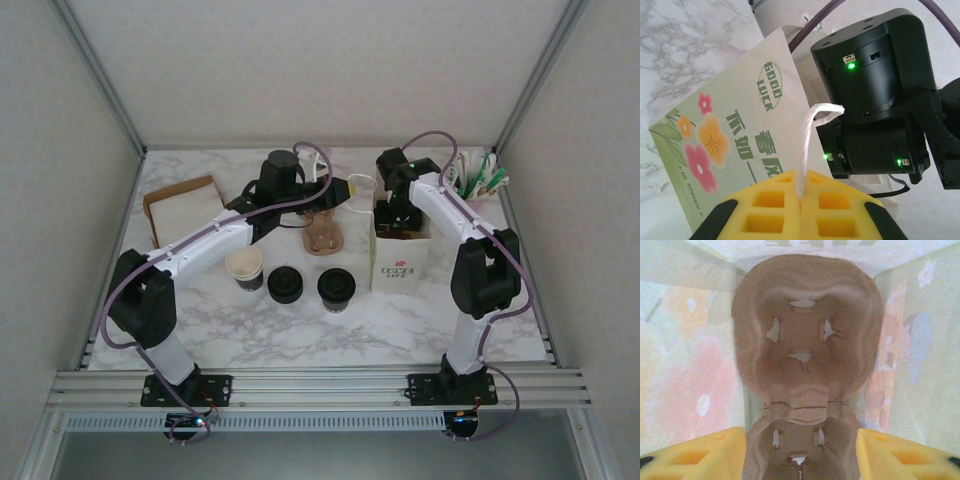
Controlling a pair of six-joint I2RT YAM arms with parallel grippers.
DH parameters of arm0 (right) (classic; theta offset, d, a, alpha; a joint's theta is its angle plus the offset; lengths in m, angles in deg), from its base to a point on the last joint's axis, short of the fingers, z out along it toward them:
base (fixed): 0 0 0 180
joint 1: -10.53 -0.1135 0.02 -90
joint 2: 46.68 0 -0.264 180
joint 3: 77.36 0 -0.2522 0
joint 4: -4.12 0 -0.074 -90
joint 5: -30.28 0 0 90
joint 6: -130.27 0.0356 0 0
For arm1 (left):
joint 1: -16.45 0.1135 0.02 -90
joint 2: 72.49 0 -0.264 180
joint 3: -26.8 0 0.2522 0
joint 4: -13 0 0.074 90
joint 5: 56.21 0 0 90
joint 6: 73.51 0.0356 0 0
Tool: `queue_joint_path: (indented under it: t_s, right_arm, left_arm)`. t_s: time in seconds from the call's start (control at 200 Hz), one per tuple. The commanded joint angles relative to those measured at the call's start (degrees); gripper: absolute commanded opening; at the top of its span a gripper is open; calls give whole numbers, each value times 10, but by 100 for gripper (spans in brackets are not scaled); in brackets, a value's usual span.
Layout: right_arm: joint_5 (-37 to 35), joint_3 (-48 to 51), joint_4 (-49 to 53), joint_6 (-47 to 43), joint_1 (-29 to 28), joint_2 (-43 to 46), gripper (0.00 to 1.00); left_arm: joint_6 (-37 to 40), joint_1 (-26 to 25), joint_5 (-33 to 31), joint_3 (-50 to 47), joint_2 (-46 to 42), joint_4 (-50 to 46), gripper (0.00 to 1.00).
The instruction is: Pack the takeout coffee
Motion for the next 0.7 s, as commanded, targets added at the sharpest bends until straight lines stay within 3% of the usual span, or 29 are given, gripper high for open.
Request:
queue_joint_path:
  t_s: [0.0,0.215,0.696]
  right_arm:
    - [2,-41,11,-16,-4,-21,61]
    - [5,-91,30,-26,-6,-26,62]
    - [-1,-124,71,-28,-13,84,77]
  left_arm:
    - [-6,8,-18,-8,-30,11,0]
    - [-10,10,-27,-15,-35,8,7]
    - [-13,10,-9,8,-49,10,62]
